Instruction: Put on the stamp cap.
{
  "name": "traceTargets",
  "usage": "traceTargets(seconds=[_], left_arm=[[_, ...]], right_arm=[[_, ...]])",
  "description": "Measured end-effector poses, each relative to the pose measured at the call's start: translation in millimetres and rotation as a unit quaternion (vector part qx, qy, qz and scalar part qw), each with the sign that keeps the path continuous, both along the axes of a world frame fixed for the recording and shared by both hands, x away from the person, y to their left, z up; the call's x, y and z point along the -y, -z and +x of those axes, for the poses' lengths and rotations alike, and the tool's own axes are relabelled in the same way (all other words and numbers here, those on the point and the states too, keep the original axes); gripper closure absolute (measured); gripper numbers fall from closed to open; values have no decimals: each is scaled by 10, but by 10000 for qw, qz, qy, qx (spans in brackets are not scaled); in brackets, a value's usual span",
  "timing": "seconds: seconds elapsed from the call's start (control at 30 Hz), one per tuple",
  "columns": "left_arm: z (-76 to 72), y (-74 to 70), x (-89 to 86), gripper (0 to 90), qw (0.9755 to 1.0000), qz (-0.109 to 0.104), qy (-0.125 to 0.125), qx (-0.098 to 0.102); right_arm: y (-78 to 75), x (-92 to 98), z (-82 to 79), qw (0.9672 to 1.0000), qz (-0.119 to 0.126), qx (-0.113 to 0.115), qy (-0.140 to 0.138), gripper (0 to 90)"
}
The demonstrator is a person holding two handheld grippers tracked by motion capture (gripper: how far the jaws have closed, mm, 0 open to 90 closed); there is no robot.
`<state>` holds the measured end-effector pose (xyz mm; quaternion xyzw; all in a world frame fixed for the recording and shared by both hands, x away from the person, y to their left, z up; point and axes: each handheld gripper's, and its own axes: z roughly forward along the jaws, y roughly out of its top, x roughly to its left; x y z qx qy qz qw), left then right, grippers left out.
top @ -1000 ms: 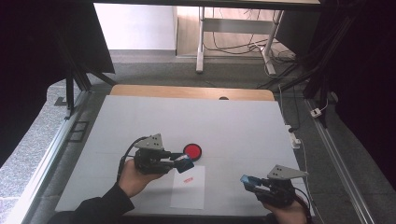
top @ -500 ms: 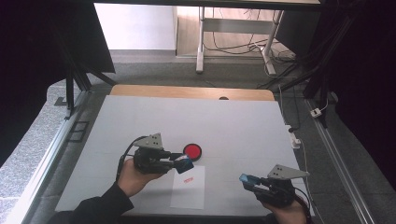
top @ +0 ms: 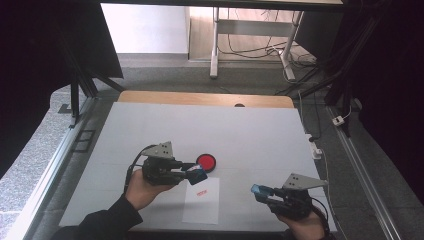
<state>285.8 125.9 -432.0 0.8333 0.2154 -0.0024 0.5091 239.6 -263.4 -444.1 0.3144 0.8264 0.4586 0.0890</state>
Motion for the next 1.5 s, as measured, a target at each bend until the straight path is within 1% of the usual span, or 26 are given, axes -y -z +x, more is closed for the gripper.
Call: traceTargets(seconds=[0.07, 0.13, 0.2, 0.27, 0.37, 0.43, 0.53, 0.67, 0.7, 0.83, 0.93, 0.97, 1.13, 1.23, 1.37, 1.5], left_arm=[[0, -1, 0, 702, 10000, 6, 15, 21], [-3, -4, 0, 702, 10000, 15, 29, 38], [-4, -8, 1, 702, 10000, 22, 53, 62], [-6, -11, 3, 702, 9999, 37, 61, 83], [-5, -13, 4, 702, 9999, 45, 86, 85], [-5, -16, 5, 702, 9999, 52, 107, 98], [-8, -22, 6, 702, 9998, 51, 143, 114], [-7, -26, 4, 702, 9997, 47, 192, 128], [-7, -27, 3, 702, 9997, 50, 204, 130], [-5, -36, -6, 702, 9996, 30, 246, 145], [-7, -48, -16, 702, 9995, 21, 271, 169], [-8, -52, -19, 702, 9994, 14, 281, 175], [-13, -69, -28, 702, 9992, -13, 355, 203], [-15, -77, -31, 702, 9990, -12, 387, 228], [-20, -92, -38, 702, 9988, -15, 419, 258], [-22, -102, -42, 702, 9985, -56, 474, 268]], right_arm=[[-4, -34, 1, 9999, 25, 22, -120, 684], [-15, -67, 1, 9998, -9, 33, -208, 684], [-11, -101, 12, 9995, 63, 9, -301, 684], [-11, -129, 26, 9992, 72, -16, -390, 684], [-11, -183, 51, 9986, 128, -100, -498, 685], [-15, -219, 64, 9984, 124, -128, -540, 685], [-18, -271, 86, 9976, 226, -177, -634, 684], [-29, -337, 109, 9969, 275, -162, -726, 684], [-28, -355, 115, 9964, 320, -162, -769, 684], [-36, -428, 128, 9947, 329, -127, -971, 684], [-38, -492, 135, 9937, 234, -97, -1093, 684], [-33, -511, 142, 9931, 246, -108, -1142, 684], [-13, -597, 191, 9917, 274, -132, -1250, 685], [3, -658, 222, 9901, 327, -159, -1355, 685], [13, -743, 261, 9881, 315, -170, -1496, 685], [26, -814, 291, 9872, 317, -170, -1556, 685]])
